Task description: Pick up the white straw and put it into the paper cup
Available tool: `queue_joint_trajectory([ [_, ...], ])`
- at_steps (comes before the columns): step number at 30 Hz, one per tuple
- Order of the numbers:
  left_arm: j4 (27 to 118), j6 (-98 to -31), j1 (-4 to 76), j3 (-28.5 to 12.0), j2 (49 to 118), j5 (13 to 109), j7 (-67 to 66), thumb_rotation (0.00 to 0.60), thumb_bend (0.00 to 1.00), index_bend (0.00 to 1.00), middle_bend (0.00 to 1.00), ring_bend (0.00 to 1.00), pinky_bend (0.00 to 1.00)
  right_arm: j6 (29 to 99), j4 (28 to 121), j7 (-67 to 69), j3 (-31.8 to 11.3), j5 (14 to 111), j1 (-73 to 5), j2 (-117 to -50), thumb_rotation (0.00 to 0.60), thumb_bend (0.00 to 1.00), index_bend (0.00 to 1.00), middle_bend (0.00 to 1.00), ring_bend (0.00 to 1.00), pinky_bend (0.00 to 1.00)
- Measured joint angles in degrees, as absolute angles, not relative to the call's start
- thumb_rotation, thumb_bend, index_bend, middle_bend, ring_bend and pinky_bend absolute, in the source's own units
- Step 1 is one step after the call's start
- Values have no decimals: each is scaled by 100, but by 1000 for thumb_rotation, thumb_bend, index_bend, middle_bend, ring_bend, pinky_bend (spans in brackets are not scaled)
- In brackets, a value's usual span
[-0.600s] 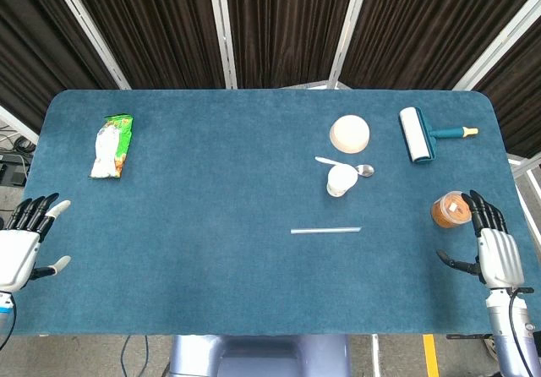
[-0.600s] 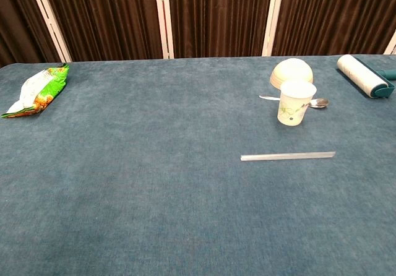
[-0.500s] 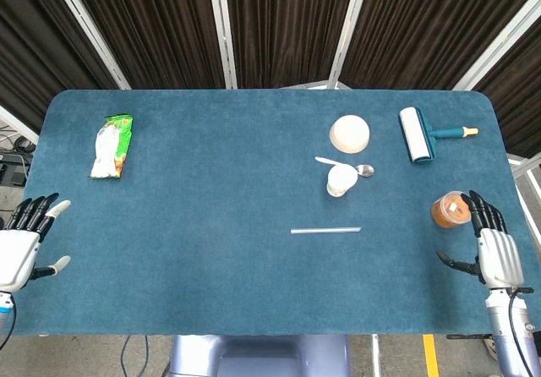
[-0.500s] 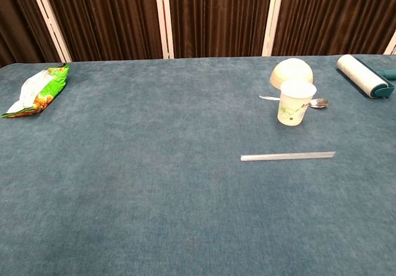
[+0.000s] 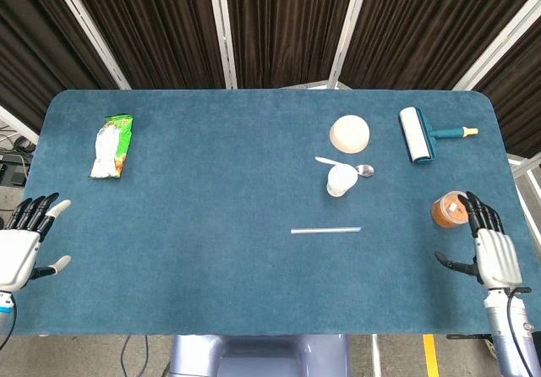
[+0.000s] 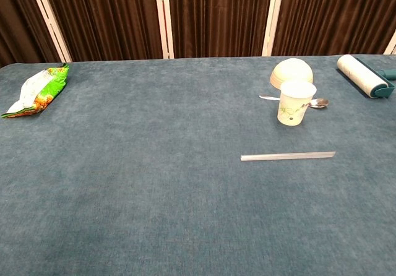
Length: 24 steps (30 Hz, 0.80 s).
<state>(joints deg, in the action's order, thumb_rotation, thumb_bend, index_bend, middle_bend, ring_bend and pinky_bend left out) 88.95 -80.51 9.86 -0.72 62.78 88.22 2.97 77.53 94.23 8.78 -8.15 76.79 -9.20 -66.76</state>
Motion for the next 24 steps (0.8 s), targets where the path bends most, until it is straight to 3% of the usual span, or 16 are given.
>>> queue_joint_trajectory([
  [10,8923,-8051,983,-73,6272,8809,264,600,208,124,0,0,0,7775,9557,1003,-871,7736,-937,-6580,600,163,31,23,0,24],
  [11,8923,-8051,982,-74,6273,8803,268,600,207,124,0,0,0,7809,9576,1014,-902,7735,-939,-6571,600,163,31,66,12,80],
  [12,8924,-8049,981,-74,6273,8801,270,600,207,123,0,0,0,7851,9609,1022,-943,7732,-941,-6557,600,163,31,177,77,212],
  [13,8926,-8048,982,-74,6273,8801,269,600,207,123,0,0,0,7913,9673,1020,-1005,7725,-945,-6537,600,161,38,331,188,380],
  [16,8935,-8039,986,-77,6271,8795,264,600,207,123,0,0,0,7994,9862,921,-1119,7694,-984,-6485,600,152,128,677,532,674],
  [19,8942,-8039,986,-77,6270,8793,257,600,208,123,0,0,0,7938,10081,683,-1183,7636,-1063,-6426,600,137,239,875,725,792],
  [24,8941,-8041,985,-81,6271,8788,250,600,208,123,0,0,0,7757,10514,47,-1276,7474,-1272,-6381,600,139,340,998,882,881],
])
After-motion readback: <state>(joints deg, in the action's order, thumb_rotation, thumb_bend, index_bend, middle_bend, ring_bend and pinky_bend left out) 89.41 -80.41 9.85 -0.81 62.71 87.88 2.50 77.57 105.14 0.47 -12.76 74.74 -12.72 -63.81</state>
